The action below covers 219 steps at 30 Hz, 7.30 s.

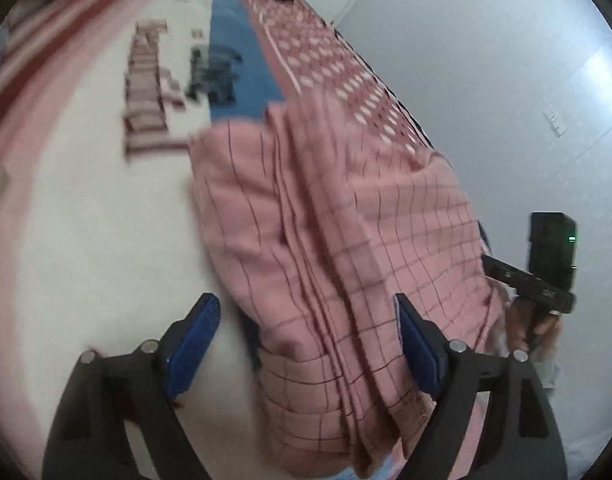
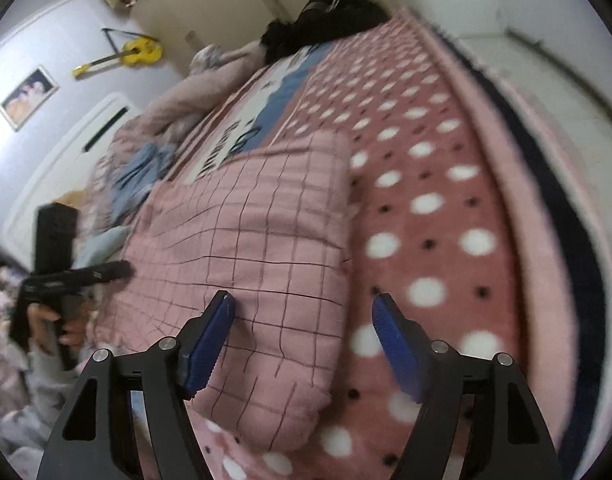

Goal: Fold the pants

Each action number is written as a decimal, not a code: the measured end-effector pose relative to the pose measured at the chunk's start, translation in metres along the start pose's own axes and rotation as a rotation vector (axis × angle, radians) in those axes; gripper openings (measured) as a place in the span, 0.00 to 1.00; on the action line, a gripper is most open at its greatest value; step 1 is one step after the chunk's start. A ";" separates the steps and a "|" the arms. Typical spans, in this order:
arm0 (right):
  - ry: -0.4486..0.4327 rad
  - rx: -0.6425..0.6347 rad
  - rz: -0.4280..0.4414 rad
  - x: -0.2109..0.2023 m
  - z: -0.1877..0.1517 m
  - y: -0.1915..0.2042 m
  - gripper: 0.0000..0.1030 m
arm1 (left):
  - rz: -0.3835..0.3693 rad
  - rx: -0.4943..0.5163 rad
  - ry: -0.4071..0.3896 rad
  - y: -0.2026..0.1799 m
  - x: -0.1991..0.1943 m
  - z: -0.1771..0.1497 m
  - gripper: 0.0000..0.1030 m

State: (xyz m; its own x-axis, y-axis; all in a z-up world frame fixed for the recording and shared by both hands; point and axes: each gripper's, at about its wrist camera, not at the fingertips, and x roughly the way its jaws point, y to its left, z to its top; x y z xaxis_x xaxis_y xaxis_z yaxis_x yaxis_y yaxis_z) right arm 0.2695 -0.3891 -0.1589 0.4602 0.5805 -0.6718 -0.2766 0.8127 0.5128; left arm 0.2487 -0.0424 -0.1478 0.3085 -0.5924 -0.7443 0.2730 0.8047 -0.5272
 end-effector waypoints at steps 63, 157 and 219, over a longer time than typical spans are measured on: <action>-0.033 -0.047 0.091 -0.006 0.002 0.083 0.11 | -0.142 0.095 -0.134 -0.011 -0.055 0.027 0.14; -0.002 -0.546 0.068 0.251 0.005 0.426 0.38 | 0.123 -0.016 -0.312 0.291 -0.294 -0.008 0.53; -0.663 -0.517 -0.261 -0.076 -0.129 0.321 0.99 | 0.551 0.197 -0.847 -0.048 -0.233 -0.146 0.99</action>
State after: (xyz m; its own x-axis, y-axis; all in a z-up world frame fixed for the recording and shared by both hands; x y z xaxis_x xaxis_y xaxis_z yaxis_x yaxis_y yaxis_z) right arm 0.0368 -0.1660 -0.0127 0.9127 0.3545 -0.2030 -0.3673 0.9297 -0.0281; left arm 0.0301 0.0629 -0.0086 0.9566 -0.0390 -0.2888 0.0204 0.9976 -0.0669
